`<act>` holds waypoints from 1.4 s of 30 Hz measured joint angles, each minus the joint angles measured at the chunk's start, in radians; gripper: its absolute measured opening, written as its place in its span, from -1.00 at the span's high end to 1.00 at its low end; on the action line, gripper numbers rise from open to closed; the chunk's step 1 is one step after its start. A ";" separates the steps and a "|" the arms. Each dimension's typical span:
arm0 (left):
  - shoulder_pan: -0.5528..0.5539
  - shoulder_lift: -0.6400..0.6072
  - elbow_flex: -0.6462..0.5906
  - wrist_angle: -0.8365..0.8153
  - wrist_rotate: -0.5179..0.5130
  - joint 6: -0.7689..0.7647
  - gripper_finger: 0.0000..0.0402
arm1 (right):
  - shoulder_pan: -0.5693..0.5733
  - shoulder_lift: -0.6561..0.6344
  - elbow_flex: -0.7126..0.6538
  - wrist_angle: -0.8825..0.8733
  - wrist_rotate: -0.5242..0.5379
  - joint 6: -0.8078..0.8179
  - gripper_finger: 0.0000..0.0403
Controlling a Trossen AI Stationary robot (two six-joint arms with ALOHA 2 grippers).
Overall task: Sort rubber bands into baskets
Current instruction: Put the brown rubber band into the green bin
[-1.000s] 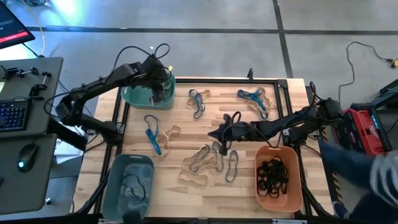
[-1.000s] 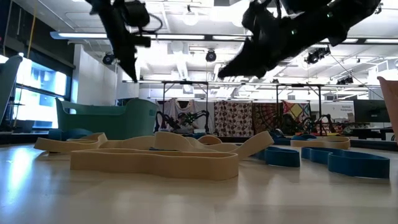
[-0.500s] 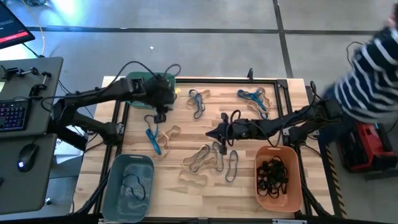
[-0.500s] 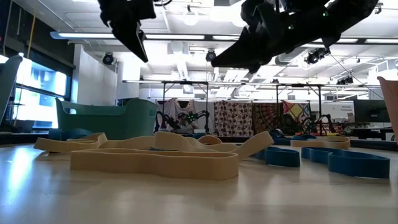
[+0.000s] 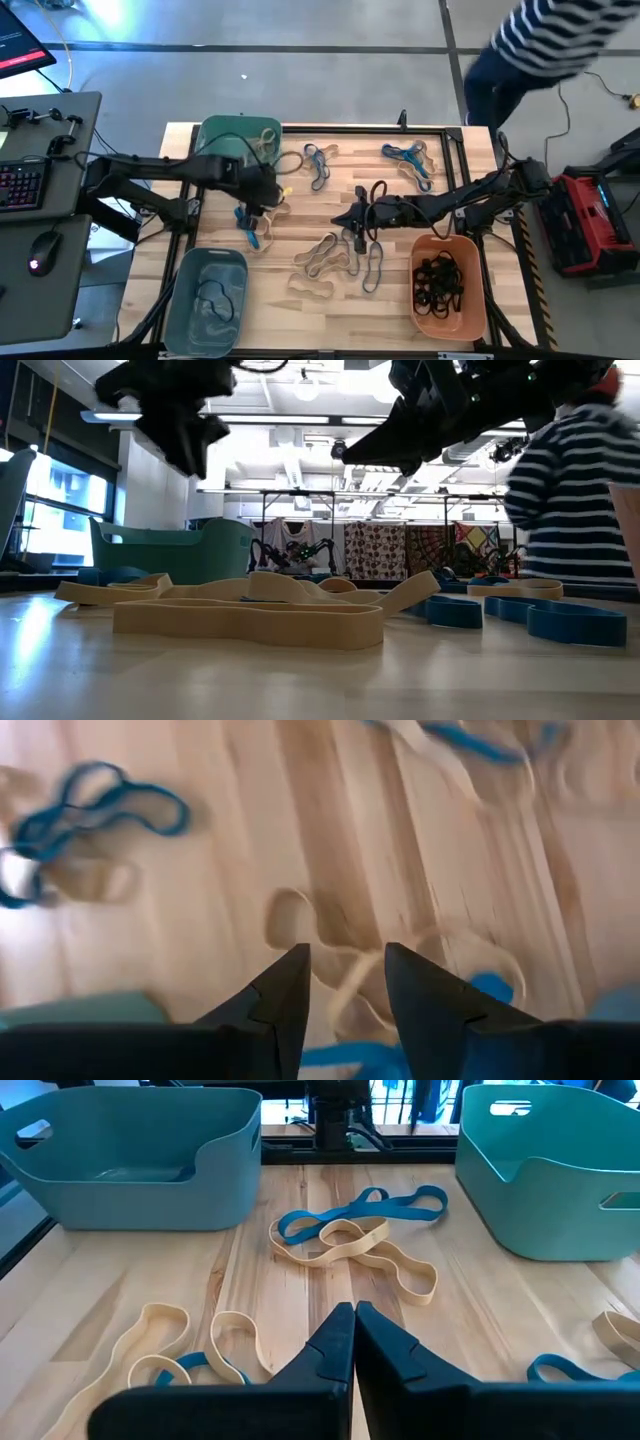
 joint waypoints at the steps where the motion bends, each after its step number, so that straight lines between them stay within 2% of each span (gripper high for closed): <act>1: -0.010 0.000 -0.018 -0.002 -0.003 0.007 0.38 | 0.000 0.000 0.000 0.000 0.000 0.000 1.00; 16: -0.069 0.026 -0.197 0.131 -0.027 0.030 0.38 | 0.000 0.000 0.000 -0.001 0.000 0.000 1.00; 23: -0.069 0.111 -0.206 0.143 -0.033 0.070 0.38 | 0.000 0.000 0.000 -0.001 0.000 0.000 1.00; 29: -0.069 0.212 -0.206 0.151 -0.090 0.089 0.38 | 0.000 0.000 0.000 -0.004 0.001 0.002 1.00; 34: -0.069 0.282 -0.206 0.159 -0.097 0.105 0.40 | 0.000 0.000 0.000 -0.005 0.001 0.001 1.00; 38: -0.069 0.311 -0.206 0.170 -0.108 0.126 0.54 | 0.000 0.000 0.000 -0.005 0.001 0.003 1.00; 42: -0.069 0.317 -0.206 0.170 -0.109 0.140 0.87 | 0.000 0.000 0.000 -0.006 0.001 0.004 1.00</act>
